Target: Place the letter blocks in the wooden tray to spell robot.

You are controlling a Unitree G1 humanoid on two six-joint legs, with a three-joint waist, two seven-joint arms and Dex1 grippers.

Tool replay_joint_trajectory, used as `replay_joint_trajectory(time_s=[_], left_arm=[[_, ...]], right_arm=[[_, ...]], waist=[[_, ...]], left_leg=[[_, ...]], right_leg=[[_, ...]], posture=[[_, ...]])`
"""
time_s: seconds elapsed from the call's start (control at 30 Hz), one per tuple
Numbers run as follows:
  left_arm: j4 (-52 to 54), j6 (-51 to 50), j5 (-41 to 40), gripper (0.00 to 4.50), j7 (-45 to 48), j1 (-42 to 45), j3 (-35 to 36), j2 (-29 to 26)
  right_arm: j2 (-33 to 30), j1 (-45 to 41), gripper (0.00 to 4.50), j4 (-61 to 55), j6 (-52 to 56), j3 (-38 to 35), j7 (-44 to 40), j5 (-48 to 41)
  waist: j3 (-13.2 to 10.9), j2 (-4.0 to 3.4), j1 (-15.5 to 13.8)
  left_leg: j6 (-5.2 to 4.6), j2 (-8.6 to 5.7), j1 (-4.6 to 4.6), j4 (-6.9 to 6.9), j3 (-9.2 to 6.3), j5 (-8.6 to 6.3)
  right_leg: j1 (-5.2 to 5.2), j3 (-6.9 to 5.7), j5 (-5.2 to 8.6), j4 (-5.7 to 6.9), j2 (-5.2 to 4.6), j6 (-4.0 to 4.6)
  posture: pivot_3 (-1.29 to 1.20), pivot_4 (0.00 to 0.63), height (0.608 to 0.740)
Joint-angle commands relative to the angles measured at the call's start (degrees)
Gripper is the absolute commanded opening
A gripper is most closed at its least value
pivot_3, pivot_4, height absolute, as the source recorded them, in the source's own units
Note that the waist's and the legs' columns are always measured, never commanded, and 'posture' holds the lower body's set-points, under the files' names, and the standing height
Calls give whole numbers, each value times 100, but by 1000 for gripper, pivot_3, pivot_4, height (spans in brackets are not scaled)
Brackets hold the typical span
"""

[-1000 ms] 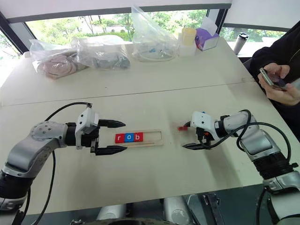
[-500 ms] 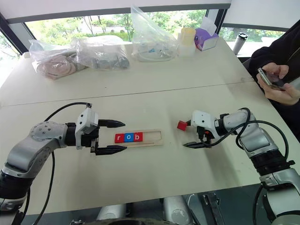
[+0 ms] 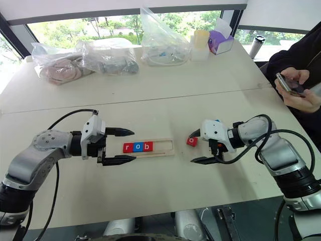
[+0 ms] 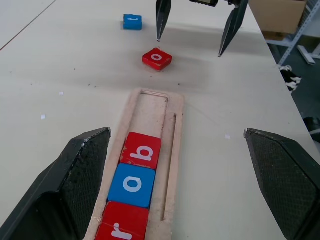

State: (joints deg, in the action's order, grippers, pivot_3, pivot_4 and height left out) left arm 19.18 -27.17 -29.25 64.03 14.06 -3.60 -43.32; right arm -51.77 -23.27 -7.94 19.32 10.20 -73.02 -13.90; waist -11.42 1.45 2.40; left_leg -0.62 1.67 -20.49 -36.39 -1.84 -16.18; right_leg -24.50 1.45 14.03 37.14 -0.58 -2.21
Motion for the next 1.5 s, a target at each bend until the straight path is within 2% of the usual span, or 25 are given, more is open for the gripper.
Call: replay_joint_trajectory(time_s=[0.03, 0.3, 0.67, 0.77, 0.87, 0.93, 1.07, 1.23, 1.5], left_arm=[[86, 83, -18, 4500, 36, 63, 33, 4], [67, 88, 1, 4500, 46, 95, 29, 6], [113, 53, -12, 4500, 0, 67, 55, -4], [96, 64, -7, 4500, 8, 77, 46, -1], [80, 68, 2, 4500, 5, 92, 40, 6], [77, 62, 0, 4500, 2, 98, 39, 8], [85, 57, -20, 4500, 26, 67, 69, -23], [131, 28, -89, 4500, 149, -4, 103, -118], [240, 2, -159, 4500, 243, -121, 198, -247]], right_arm=[[220, -257, 4444, 385, 35, -184, 534, 227], [260, -46, 4444, 513, 112, -59, 531, 290], [686, 370, 4444, 451, 564, -89, 1527, 659], [726, 448, 3687, 376, 769, -127, 1618, 580], [765, 539, 2070, 71, 898, -163, 1660, 482], [778, 560, 1159, -167, 966, -175, 1696, 442], [795, 329, 1149, -650, 776, -153, 1755, 483], [751, -56, 1149, -1072, 855, 128, 1395, 357], [1287, -544, 1149, -580, 780, 1043, 1283, 723]], waist=[[0, -1, 6], [0, -1, -36], [1, 1, 7], [2, 2, -2], [3, 3, -4], [3, 3, -2], [2, 1, 1], [1, -1, -3], [1, 0, -17]], left_leg=[[0, 1, 1, -1, 1, 0], [1, 0, -4, 0, -1, 1], [2, 1, 1, -7, 0, 1], [2, 2, 4, -15, -3, 1], [1, 2, 3, -21, -3, 1], [1, 1, 2, -24, -2, 1], [1, 1, 0, -24, -3, 1], [1, 3, -2, -24, -5, 0], [1, 2, -7, -24, -4, 0]], right_leg=[[0, 0, -2, 0, 1, 3], [0, -1, -3, -1, -1, 2], [1, 1, -4, 5, 1, 3], [7, 0, -3, 9, 2, 6], [10, 0, -1, 9, 2, 2], [11, 0, -1, 10, 2, 0], [10, 0, -2, 10, 2, 0], [7, -3, -1, 10, 3, -2], [6, -3, -3, 8, 0, 6]], posture=[[0, 150, 740], [0, 150, 740], [0, 150, 740], [0, 150, 740], [0, 150, 740], [0, 150, 740], [0, 150, 740], [0, 150, 740], [0, 150, 740]])
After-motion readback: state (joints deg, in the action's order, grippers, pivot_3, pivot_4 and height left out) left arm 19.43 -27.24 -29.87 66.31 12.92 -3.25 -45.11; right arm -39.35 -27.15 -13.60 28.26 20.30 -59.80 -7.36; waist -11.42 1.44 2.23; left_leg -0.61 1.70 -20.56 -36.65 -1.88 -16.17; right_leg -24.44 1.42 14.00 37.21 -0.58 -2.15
